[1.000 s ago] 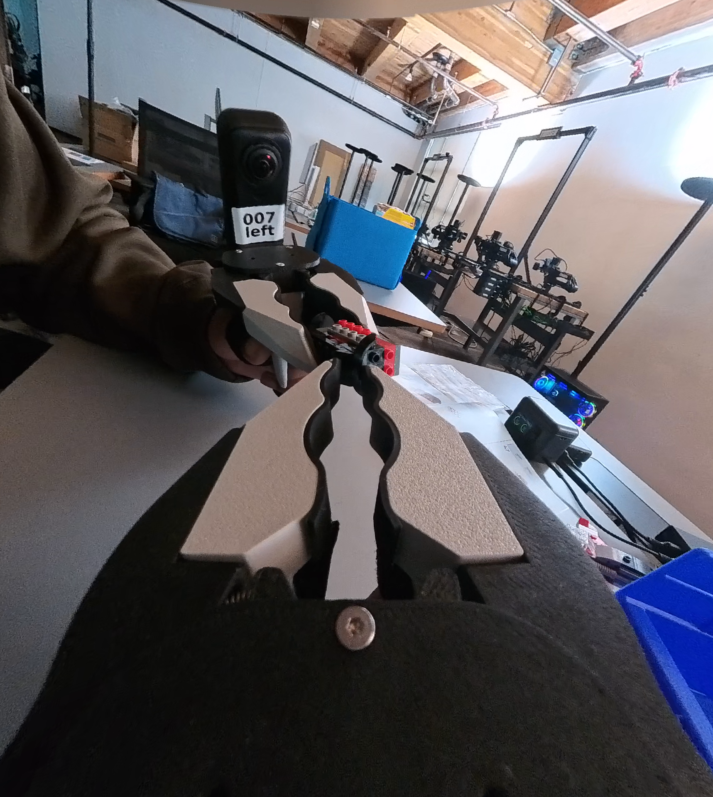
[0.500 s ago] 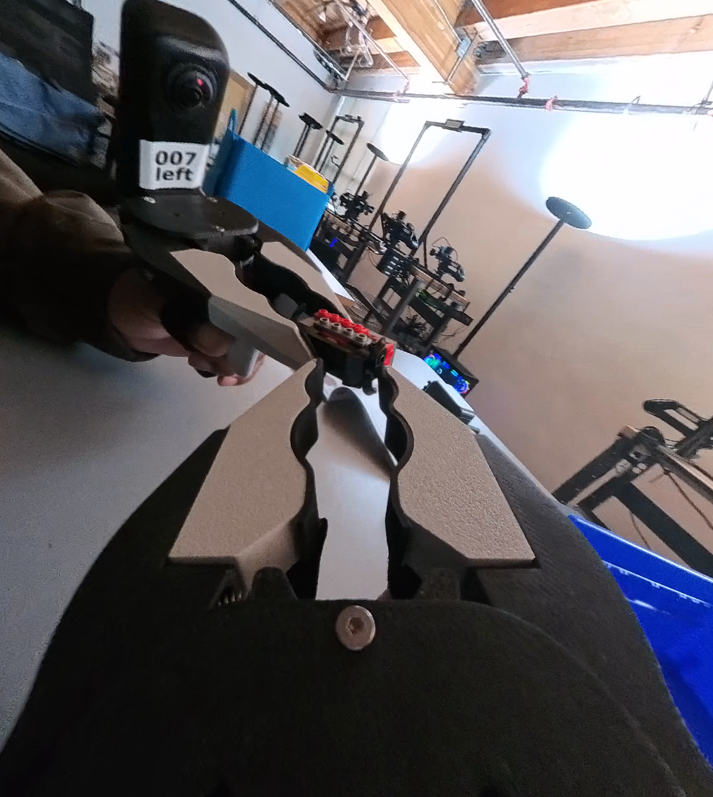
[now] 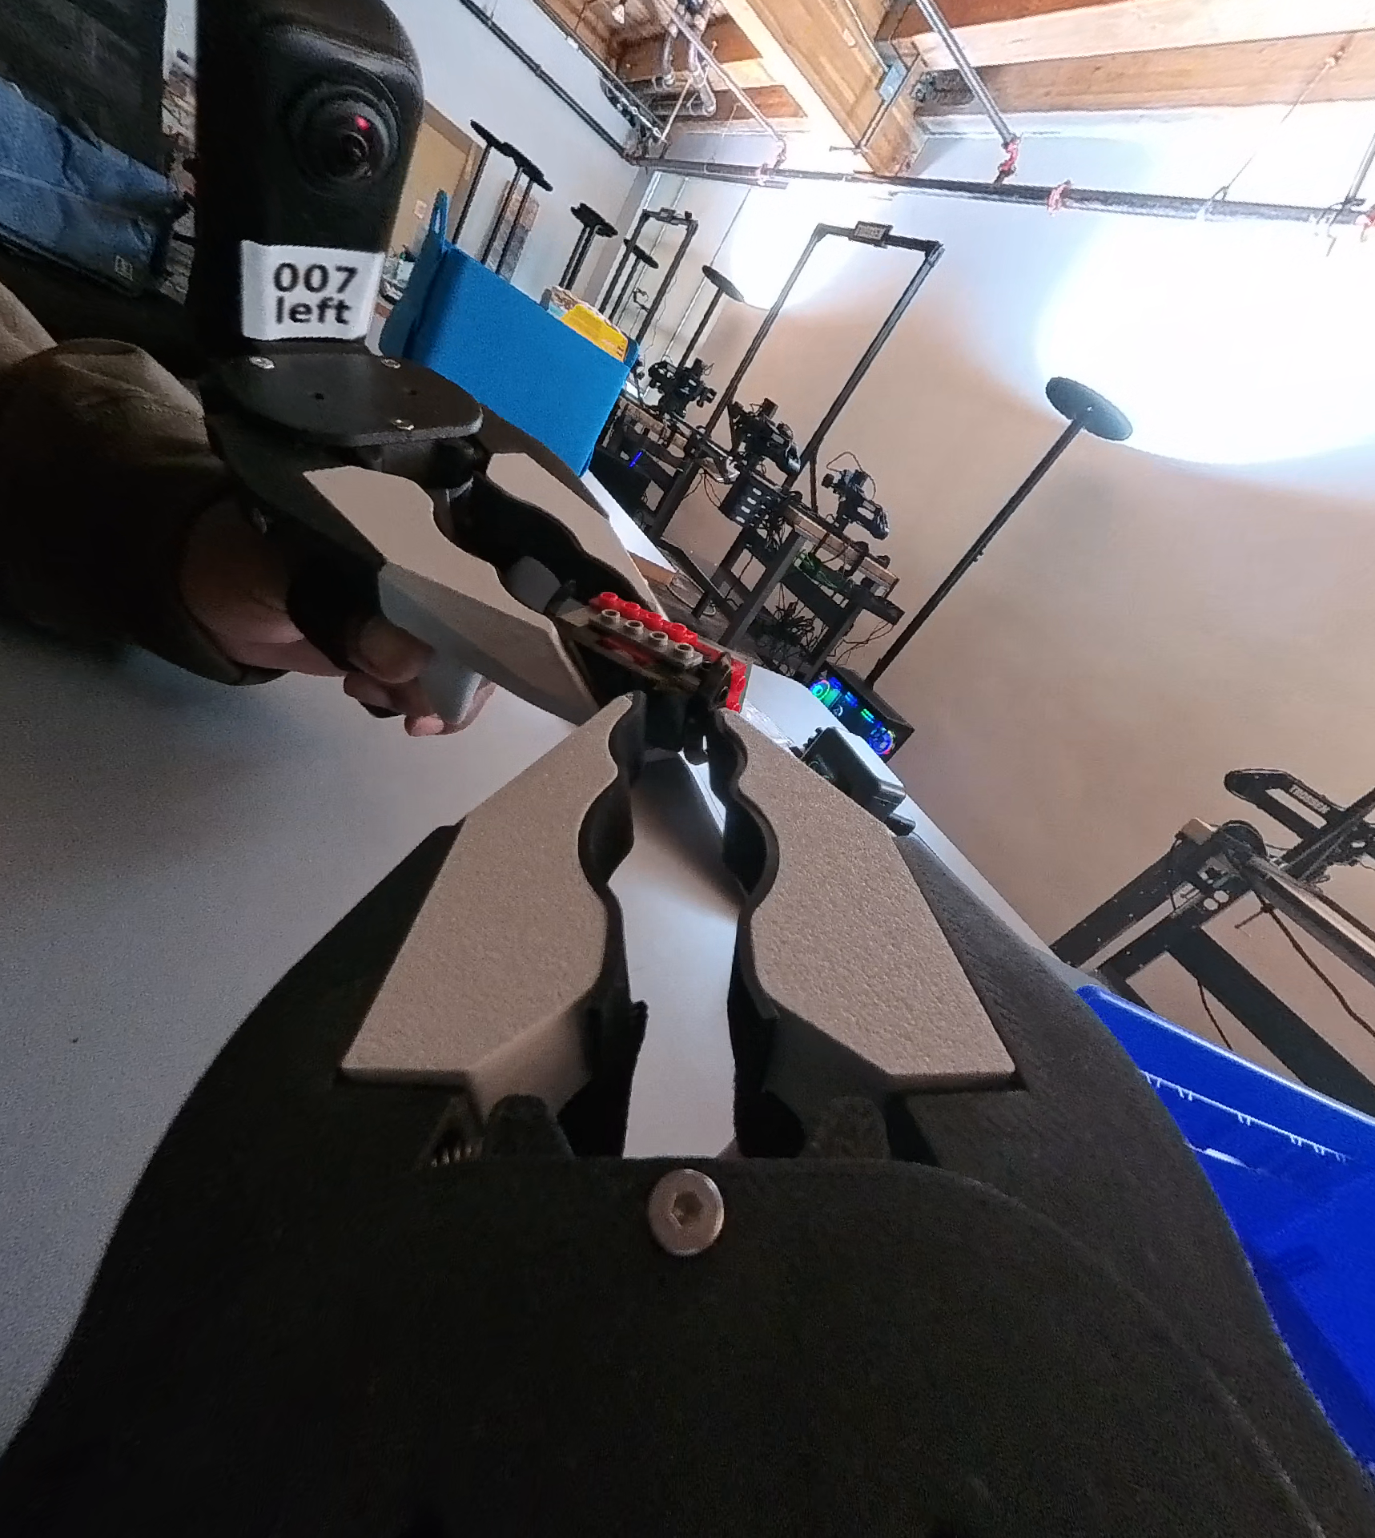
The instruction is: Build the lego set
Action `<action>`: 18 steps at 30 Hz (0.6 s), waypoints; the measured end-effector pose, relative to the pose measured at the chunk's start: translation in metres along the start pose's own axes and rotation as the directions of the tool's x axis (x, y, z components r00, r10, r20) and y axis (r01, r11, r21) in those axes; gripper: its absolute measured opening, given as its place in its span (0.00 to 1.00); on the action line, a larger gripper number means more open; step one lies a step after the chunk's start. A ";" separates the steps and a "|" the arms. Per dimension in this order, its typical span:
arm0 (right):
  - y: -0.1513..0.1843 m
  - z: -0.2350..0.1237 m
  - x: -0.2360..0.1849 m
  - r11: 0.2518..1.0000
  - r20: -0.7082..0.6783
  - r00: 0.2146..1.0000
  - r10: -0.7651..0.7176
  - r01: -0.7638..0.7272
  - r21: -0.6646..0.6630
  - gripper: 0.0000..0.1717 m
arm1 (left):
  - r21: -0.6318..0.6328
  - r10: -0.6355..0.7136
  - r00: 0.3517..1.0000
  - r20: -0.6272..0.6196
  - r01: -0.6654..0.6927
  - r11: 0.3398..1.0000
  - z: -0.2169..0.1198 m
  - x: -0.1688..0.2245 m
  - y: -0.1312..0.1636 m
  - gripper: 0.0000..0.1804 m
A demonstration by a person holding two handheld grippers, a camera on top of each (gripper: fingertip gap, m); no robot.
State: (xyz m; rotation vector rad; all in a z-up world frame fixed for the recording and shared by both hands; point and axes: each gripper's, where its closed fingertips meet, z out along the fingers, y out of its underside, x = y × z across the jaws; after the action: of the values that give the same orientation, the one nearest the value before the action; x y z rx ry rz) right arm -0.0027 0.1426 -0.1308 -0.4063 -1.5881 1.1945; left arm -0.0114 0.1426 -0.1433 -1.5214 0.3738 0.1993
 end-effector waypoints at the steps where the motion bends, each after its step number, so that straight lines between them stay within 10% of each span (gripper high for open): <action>1: 0.000 0.000 0.000 1.000 0.001 1.000 0.001 -0.001 0.001 0.09 | 0.000 -0.005 1.000 -0.003 0.005 1.000 0.000 0.000 0.000 0.20; 18: -0.006 -0.002 -0.002 0.998 0.029 0.998 0.052 -0.053 0.034 0.08 | 0.031 -0.043 0.998 -0.039 0.044 0.999 -0.002 0.003 -0.005 0.20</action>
State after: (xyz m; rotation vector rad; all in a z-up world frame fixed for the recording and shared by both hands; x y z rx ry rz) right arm 0.0014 0.1397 -0.1269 -0.4124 -1.5873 1.2713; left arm -0.0073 0.1402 -0.1398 -1.5018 0.3719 0.1295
